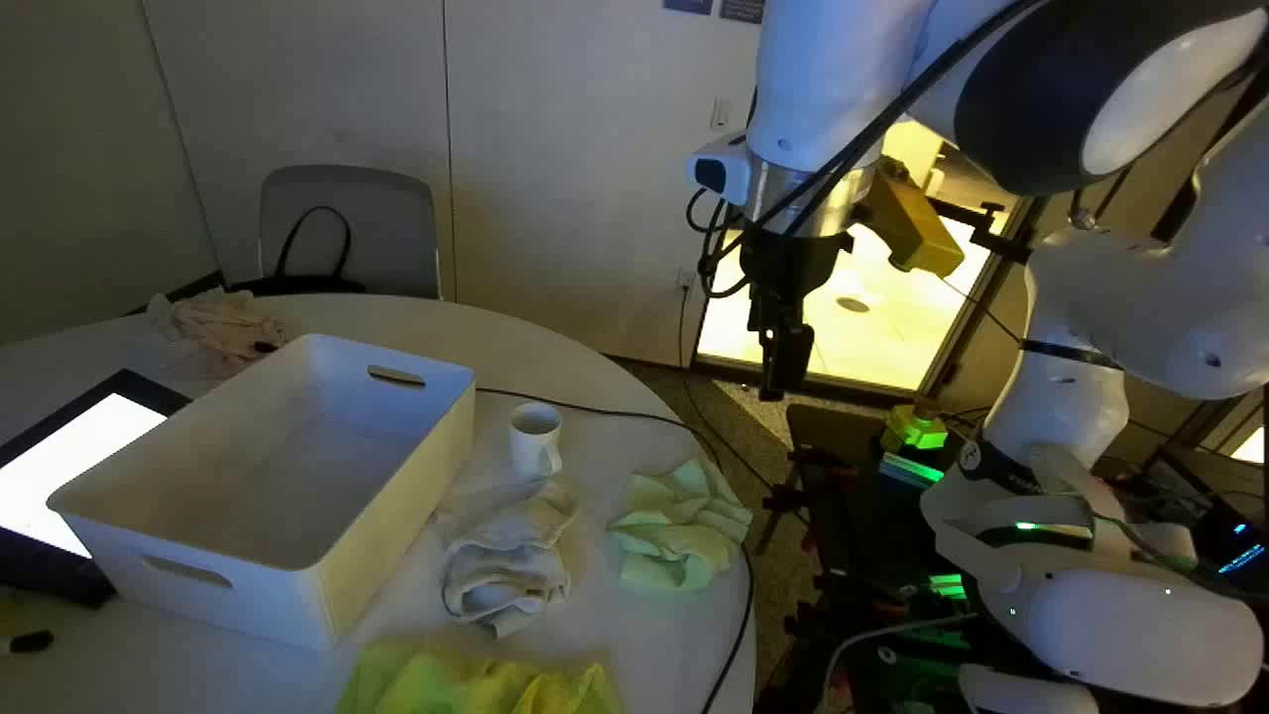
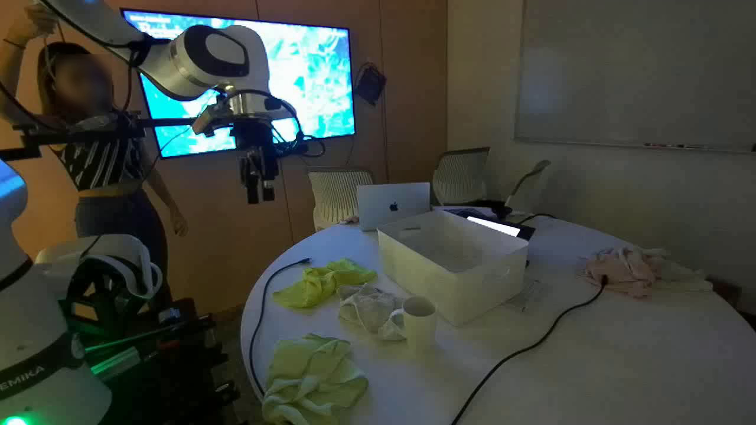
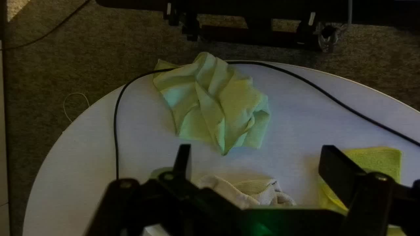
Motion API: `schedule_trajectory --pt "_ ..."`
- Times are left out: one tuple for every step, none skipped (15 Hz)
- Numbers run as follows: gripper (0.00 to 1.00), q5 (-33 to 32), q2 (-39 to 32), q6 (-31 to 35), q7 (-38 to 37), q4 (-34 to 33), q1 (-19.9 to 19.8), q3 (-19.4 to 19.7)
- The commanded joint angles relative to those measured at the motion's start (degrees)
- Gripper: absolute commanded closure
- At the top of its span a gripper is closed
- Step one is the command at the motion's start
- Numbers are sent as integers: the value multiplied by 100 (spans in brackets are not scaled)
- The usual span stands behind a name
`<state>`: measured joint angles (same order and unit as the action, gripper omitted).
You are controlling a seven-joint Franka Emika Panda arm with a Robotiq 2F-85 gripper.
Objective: Put all the towels in the basket and the other objects in the white mug
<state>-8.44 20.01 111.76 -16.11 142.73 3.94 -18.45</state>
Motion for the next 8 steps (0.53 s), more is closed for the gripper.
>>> schedule_trajectory --pt "0 -60 -22 -16 -54 -22 179 169" --pt "0 -60 -21 -16 -54 -35 179 169" --pt "0 -60 -20 -16 -54 -46 179 169" --pt "0 -60 -20 -16 -54 -50 179 169" --pt "0 -69 -74 30 -54 -30 186 178" --pt "0 -104 -167 137 -111 19 191 179" --pt "0 -154 -253 209 -130 68 199 174" --pt "0 -180 -381 362 -151 156 210 167"
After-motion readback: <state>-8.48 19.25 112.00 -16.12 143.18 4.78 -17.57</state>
